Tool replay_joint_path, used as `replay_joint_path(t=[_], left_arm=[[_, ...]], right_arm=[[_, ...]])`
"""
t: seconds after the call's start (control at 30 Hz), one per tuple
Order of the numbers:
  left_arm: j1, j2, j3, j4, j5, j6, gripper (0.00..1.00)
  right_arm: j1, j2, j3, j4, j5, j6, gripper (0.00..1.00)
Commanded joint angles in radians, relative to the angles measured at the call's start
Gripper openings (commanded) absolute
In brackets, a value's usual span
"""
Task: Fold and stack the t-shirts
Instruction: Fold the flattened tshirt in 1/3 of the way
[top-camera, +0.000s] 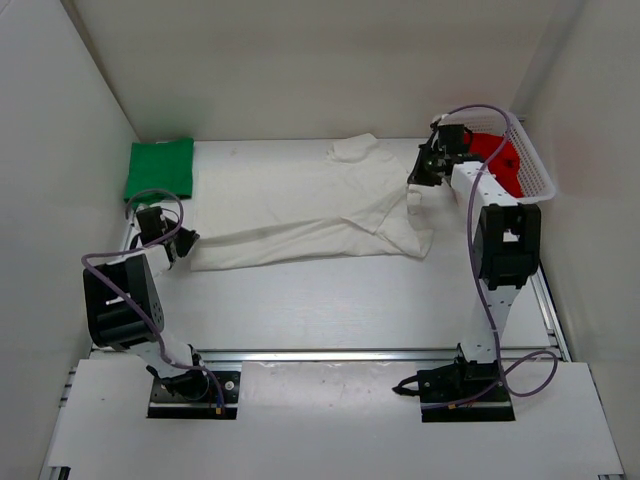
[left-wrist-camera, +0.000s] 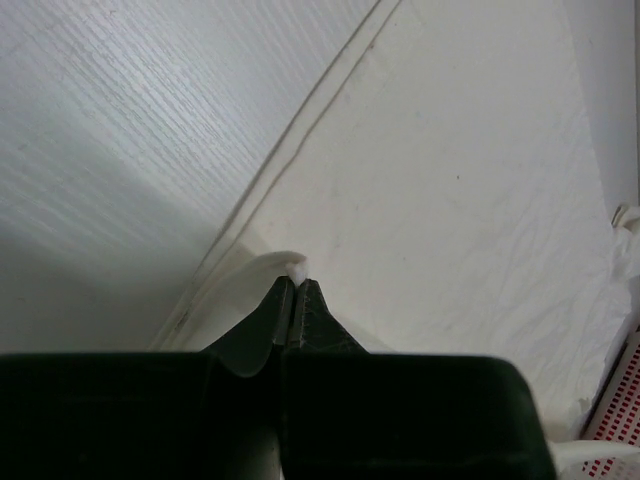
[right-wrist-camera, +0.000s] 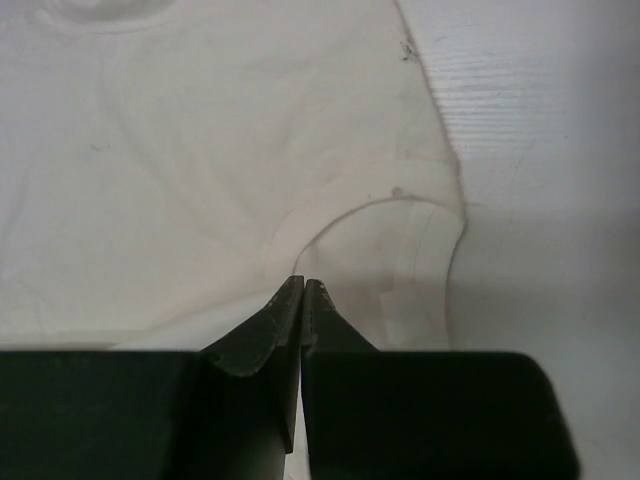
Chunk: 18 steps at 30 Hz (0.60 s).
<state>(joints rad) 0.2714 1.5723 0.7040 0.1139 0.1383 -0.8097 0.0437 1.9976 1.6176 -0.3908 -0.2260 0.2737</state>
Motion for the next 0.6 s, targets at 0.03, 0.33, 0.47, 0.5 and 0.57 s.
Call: replay_joint_path(t=[0.03,0.33,0.47,0.5,0.57], left_arm=[[0.006,0.025,0.060,0.009,-0.005,0.020,0.03],[0.060,-0.170,0.039,-0.042,-0.058,0.040,0.61],[0.074,-0.257,-0.049,-0.057,-0.036,0.026,0.49],[0.074,-0.285,-0.102,-0.042,-0.023,0.015,0.47],[0.089,-0.328,-0.181,-0.028,0.023,-0.018,0.46]], right_arm=[[-0.002,0.067,0.106,-0.008,0.007,-0.034,0.00],[0.027,0.078,0.228,-0.033,-0.022,-0.024,0.33],[0.025,-0.090,-0.006,0.061,-0.030,0.034,0.20],[0.019,-0.164,-0.130,0.125,-0.054,0.086,0.01],[0.013,-0.291,-0.352,0.263,-0.082,0.168,0.00]])
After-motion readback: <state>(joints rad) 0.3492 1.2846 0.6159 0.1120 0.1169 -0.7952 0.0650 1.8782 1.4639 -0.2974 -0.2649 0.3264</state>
